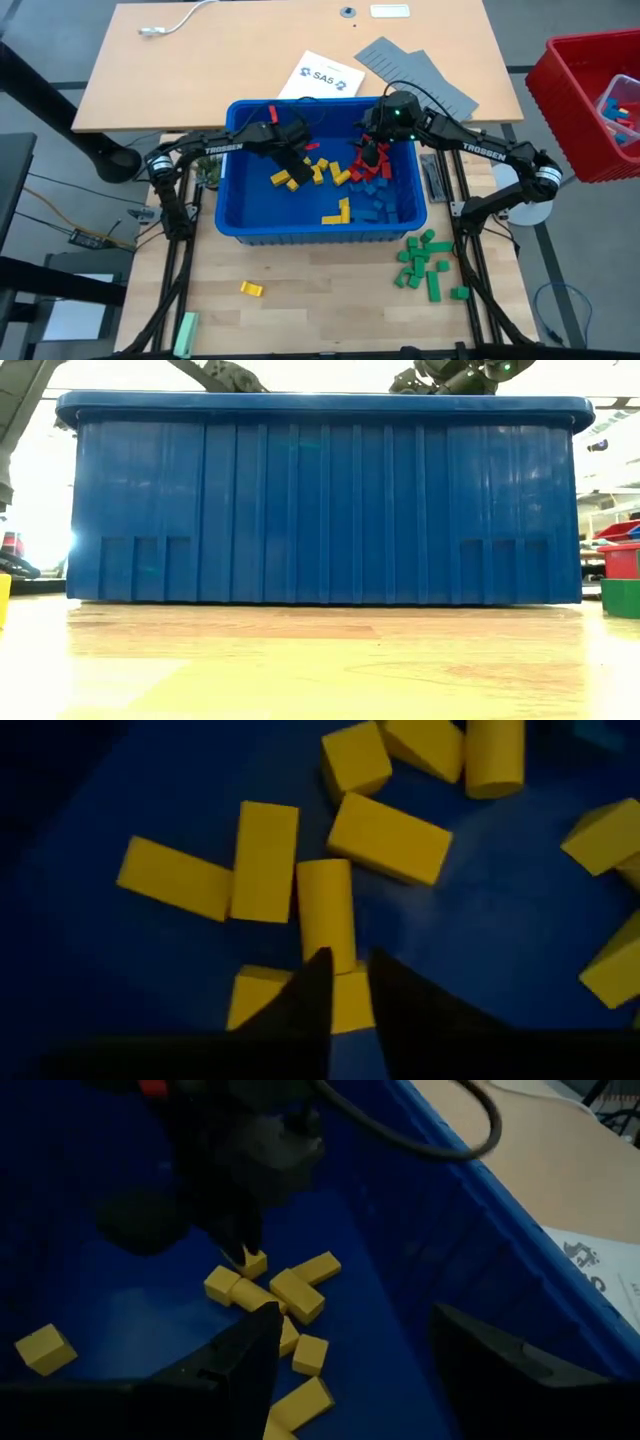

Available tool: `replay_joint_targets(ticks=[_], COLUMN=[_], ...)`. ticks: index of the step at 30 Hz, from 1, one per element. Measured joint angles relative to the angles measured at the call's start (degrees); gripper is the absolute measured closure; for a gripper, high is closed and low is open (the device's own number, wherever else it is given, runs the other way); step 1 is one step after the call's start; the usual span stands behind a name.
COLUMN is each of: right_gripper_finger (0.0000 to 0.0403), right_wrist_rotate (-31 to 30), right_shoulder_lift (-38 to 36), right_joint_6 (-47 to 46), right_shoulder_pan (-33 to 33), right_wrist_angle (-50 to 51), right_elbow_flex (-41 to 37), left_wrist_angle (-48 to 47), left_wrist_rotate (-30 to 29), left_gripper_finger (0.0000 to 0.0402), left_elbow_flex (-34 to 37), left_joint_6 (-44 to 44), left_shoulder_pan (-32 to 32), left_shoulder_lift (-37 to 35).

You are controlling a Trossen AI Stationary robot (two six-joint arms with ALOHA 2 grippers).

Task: Sort blocks
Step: Remove the yellow block from the blue bin

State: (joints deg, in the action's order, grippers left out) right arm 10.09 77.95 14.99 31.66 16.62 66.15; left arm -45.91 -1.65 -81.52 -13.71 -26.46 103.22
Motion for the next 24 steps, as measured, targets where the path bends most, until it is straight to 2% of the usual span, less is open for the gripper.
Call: replay_joint_targets(ticks=[5, 9, 18, 24], right_gripper_finger=[0.0165, 0.0165, 0.0165, 0.0165], right_wrist_rotate=[0.0, 0.0, 0.0, 0.1], right_shoulder_lift=[0.0, 0.0, 0.0, 0.0], right_joint_6=[0.6, 0.7, 0.7, 0.7], right_shoulder_pan=[0.0, 0.0, 0.0, 0.0], right_wrist_angle=[0.0, -0.1, -0.3, -0.5], right_elbow_flex=[0.0, 0.0, 0.0, 0.0], left_wrist_angle=[0.6, 2.7, 4.7, 7.2], left_wrist_rotate=[-2.5, -2.7, -2.0, -4.8], left_gripper_finger=[0.0242, 0.0198, 0.0192, 0.0194], left_elbow_flex=[0.6, 0.5, 1.2, 1.2], left_joint_6=[2.0, 3.0, 2.7, 2.6], left_shoulder_pan=[-0.5, -0.4, 1.2, 1.4], left_shoulder_lift=[2.0, 3.8, 9.5, 12.3])
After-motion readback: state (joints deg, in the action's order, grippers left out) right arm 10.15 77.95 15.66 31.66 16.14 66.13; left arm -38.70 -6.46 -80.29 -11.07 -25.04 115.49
